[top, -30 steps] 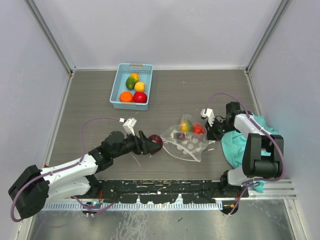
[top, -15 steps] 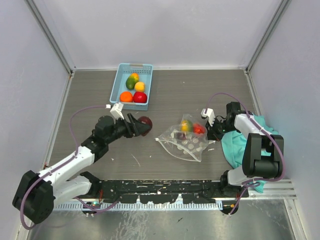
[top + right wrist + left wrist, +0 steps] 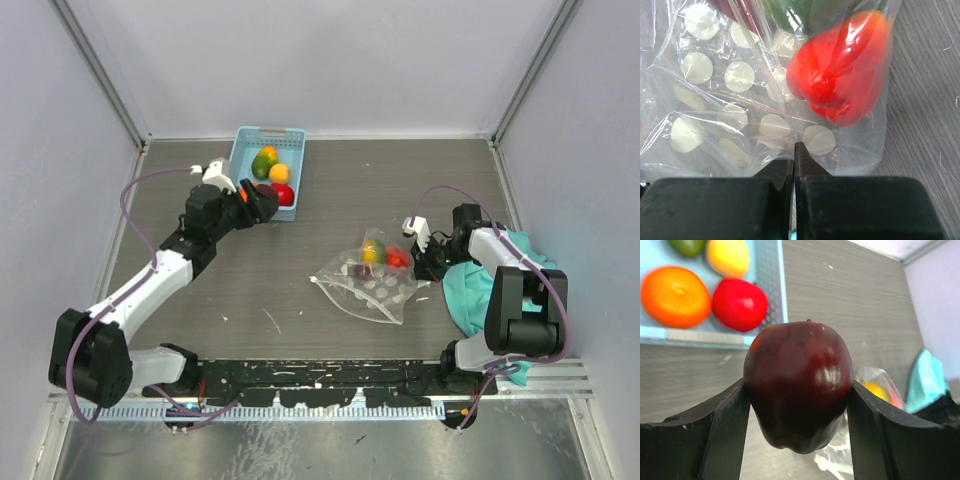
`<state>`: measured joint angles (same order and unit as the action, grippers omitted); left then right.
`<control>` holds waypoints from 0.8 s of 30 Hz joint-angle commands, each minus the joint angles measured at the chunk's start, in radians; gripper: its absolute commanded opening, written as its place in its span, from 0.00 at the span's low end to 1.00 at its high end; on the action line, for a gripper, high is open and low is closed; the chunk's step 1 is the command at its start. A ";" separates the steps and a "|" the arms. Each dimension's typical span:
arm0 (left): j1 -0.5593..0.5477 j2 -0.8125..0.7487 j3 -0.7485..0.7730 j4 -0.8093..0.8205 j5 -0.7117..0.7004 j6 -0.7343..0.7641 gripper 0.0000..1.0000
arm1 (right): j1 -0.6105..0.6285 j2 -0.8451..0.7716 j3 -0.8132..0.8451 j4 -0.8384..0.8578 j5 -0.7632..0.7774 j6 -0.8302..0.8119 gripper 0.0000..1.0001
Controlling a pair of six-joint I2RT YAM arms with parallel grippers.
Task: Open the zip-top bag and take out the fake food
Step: Place the fake fruit in the bin.
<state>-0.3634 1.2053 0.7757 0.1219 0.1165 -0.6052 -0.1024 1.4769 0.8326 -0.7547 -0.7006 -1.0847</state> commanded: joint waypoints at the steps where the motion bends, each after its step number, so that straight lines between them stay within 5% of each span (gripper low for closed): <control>1: 0.013 0.110 0.152 -0.081 -0.200 0.088 0.23 | -0.006 -0.023 0.019 0.015 -0.031 0.011 0.04; 17: 0.026 0.667 0.809 -0.502 -0.502 0.317 0.19 | -0.007 -0.024 0.035 -0.002 -0.040 0.020 0.07; 24: 0.027 0.889 1.089 -0.620 -0.649 0.524 0.40 | -0.007 -0.016 0.048 -0.008 -0.033 0.029 0.08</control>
<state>-0.3439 2.0228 1.7176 -0.4152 -0.4065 -0.2367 -0.1051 1.4769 0.8383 -0.7574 -0.7074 -1.0668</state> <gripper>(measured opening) 0.662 0.075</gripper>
